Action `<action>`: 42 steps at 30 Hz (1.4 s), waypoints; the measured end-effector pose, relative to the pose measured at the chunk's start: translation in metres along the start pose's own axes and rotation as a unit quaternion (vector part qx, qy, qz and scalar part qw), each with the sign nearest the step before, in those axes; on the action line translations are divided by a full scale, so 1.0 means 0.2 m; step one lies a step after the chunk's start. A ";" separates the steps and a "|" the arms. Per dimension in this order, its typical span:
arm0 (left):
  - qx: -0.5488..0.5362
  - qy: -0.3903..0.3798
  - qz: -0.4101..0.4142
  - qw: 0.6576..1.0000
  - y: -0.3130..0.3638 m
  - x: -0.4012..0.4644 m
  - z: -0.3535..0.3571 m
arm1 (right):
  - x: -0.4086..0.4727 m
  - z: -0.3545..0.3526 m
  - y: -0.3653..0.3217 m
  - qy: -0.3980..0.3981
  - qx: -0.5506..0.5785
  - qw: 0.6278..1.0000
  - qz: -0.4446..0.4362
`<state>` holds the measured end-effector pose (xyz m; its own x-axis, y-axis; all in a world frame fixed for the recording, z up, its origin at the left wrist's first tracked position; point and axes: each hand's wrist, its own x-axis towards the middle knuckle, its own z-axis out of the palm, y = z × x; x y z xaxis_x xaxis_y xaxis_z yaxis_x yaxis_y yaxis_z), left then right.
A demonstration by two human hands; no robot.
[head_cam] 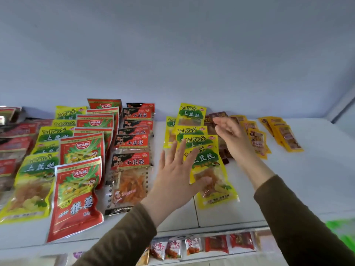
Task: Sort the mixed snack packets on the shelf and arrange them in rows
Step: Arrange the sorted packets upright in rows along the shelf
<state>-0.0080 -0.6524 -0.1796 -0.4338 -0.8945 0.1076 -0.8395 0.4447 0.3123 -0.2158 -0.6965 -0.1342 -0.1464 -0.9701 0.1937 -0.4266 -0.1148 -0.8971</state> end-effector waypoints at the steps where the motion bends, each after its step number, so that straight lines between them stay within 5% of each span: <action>1: 0.002 -0.012 0.004 1.000 0.06 0.03 0.03 | -0.01 -0.01 0.04 -0.002 -0.015 1.000 0.012; 7: 0.074 -0.067 0.013 0.995 0.24 0.19 0.17 | -0.03 0.04 0.12 -0.047 -0.025 0.997 0.056; 12: 0.042 -0.084 0.011 0.995 0.10 0.17 0.19 | -0.01 0.06 0.10 -0.178 -0.085 0.978 0.069; 18: 0.049 -0.085 -0.002 0.995 -0.02 0.13 0.15 | 0.09 0.06 0.07 -0.077 -0.005 0.993 0.087; 23: 0.064 -0.086 -0.009 0.994 -0.07 0.10 0.13 | 0.15 0.25 0.03 -0.138 0.110 0.976 0.124; 26: 0.068 -0.085 -0.014 0.994 -0.09 0.09 0.12 | 0.15 0.29 0.08 -0.091 -0.075 0.993 0.007; 31: 0.079 -0.082 -0.014 0.993 -0.09 0.09 0.12 | 0.18 0.19 0.24 -0.118 -0.394 0.909 -0.072; 37: 0.080 -0.083 -0.013 0.993 -0.10 0.09 0.13 | 0.22 0.11 0.33 -0.093 -0.474 0.874 -0.047; 42: 0.077 -0.094 -0.014 0.993 -0.08 0.09 0.11 | 0.27 0.16 0.25 -0.047 -0.427 0.902 -0.046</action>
<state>-0.0088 -0.6750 -0.2036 -0.4518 -0.8884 -0.0817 -0.8854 0.4352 0.1636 -0.2165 -0.7621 -0.1811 -0.0166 -0.9832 0.1817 -0.9706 -0.0278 -0.2390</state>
